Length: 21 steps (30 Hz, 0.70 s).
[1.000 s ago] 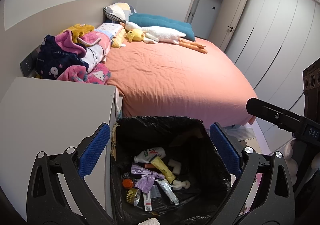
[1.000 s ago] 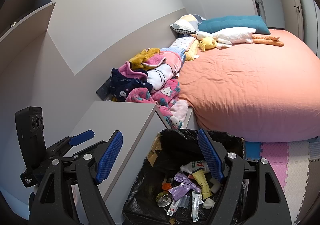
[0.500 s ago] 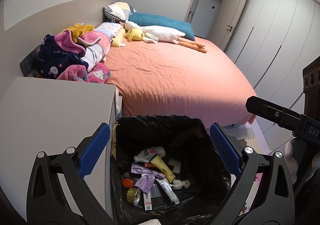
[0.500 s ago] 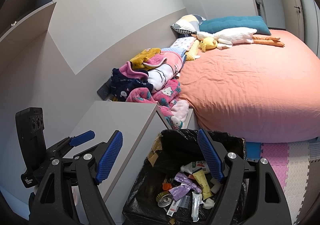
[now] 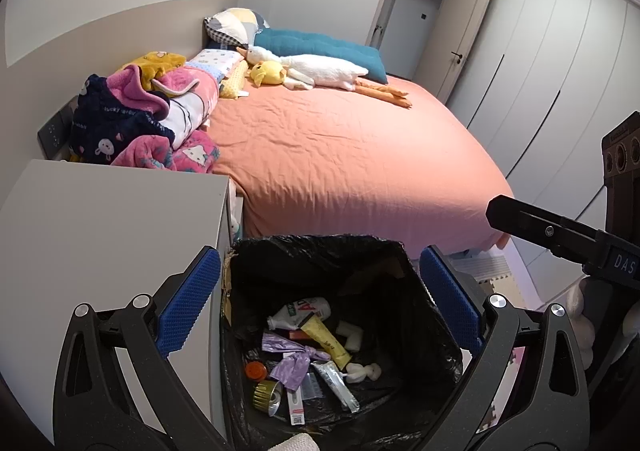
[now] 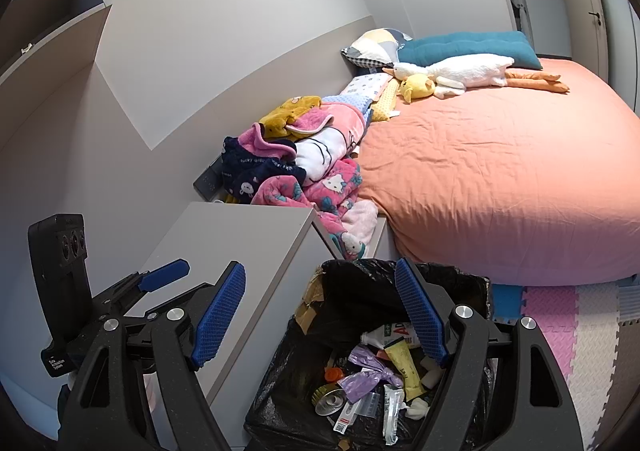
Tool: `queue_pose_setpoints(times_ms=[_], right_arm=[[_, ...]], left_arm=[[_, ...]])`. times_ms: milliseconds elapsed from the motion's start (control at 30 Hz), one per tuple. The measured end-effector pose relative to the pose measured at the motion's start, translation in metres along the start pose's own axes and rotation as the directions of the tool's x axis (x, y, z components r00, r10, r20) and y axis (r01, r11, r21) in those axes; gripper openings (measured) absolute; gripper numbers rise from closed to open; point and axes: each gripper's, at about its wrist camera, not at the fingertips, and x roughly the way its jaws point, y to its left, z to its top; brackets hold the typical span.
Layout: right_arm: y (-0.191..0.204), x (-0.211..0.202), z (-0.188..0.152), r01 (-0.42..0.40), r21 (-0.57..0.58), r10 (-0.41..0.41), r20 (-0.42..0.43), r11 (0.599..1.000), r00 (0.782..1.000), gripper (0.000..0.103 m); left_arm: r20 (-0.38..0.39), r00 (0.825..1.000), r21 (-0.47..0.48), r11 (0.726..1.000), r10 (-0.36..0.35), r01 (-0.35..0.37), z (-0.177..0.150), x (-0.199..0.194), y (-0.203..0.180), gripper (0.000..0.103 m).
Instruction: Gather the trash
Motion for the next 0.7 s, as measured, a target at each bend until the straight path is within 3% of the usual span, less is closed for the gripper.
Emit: queue_pose_setpoints(times_ms=[700], right_arm=[[-0.007, 0.003, 0.001, 0.006, 0.003, -0.006, -0.004, 1.0, 1.0, 0.078]], left_arm=[[-0.032, 0.999, -0.032, 0.999, -0.027, 0.026, 0.004, 0.013, 0.0, 0.096]])
